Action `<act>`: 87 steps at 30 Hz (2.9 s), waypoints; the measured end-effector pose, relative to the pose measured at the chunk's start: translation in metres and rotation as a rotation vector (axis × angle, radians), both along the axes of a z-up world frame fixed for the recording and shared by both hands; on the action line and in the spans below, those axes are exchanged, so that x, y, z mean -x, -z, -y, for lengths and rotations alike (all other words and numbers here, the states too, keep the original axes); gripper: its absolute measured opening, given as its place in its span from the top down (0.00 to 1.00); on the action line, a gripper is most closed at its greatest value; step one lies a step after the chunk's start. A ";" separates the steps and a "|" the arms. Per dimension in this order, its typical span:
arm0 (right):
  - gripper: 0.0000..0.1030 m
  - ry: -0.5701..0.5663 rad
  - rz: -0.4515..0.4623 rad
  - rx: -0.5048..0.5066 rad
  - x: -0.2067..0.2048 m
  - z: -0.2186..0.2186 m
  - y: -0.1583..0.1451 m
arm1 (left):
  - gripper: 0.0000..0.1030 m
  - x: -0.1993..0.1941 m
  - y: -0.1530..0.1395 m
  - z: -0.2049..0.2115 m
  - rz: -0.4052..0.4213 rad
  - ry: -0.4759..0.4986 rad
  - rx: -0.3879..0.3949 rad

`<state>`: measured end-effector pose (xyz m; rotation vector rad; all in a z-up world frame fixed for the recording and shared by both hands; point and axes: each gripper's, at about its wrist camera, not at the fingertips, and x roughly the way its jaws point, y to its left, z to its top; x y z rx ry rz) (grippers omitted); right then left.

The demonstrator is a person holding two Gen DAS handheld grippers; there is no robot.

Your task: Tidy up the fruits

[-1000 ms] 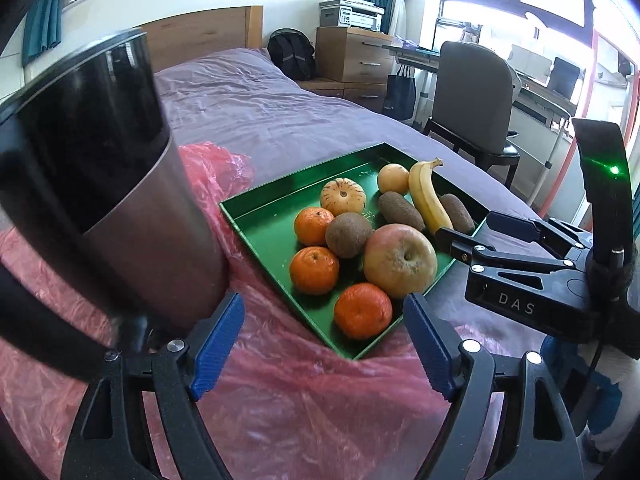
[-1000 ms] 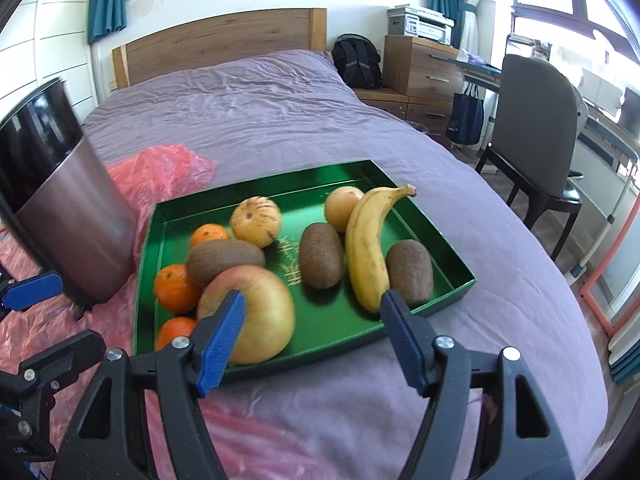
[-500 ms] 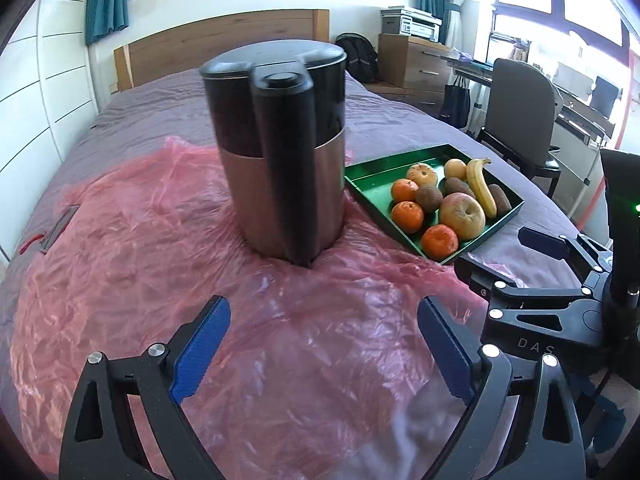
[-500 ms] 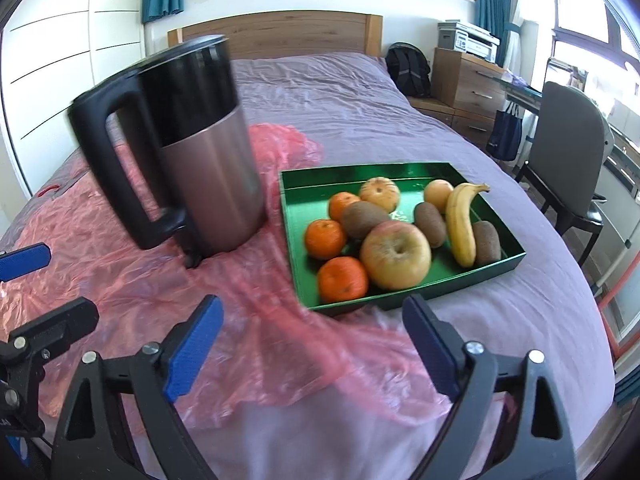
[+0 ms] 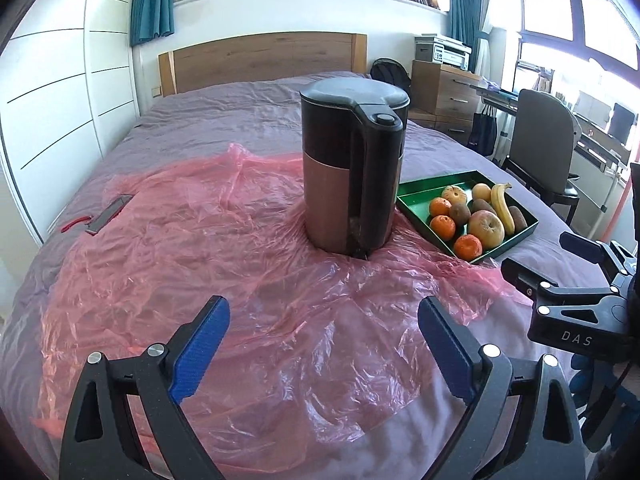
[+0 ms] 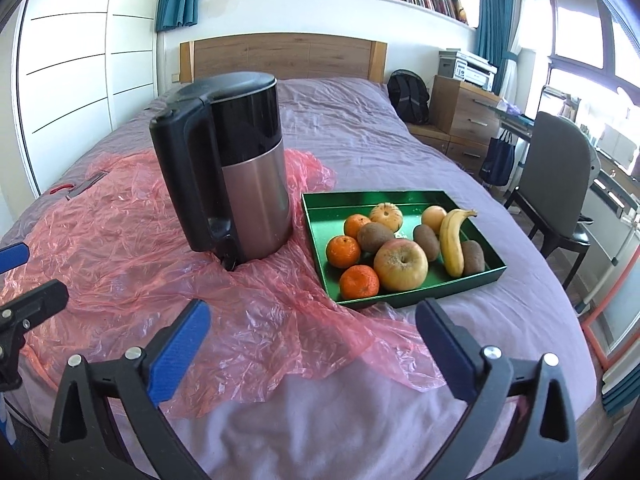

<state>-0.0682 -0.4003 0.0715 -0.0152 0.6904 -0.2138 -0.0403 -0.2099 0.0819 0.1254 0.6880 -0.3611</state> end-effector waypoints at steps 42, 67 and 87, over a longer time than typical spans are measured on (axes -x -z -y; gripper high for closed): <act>0.00 0.128 -0.058 0.007 0.027 0.039 0.028 | 0.05 0.073 0.019 0.060 -0.310 0.482 0.033; 0.00 0.159 -0.080 0.004 0.028 0.055 0.040 | 0.05 0.096 0.022 0.083 -0.338 0.645 0.009; 0.00 0.182 -0.097 0.010 0.036 0.069 0.047 | 0.05 0.114 0.037 0.100 -0.394 0.751 -0.020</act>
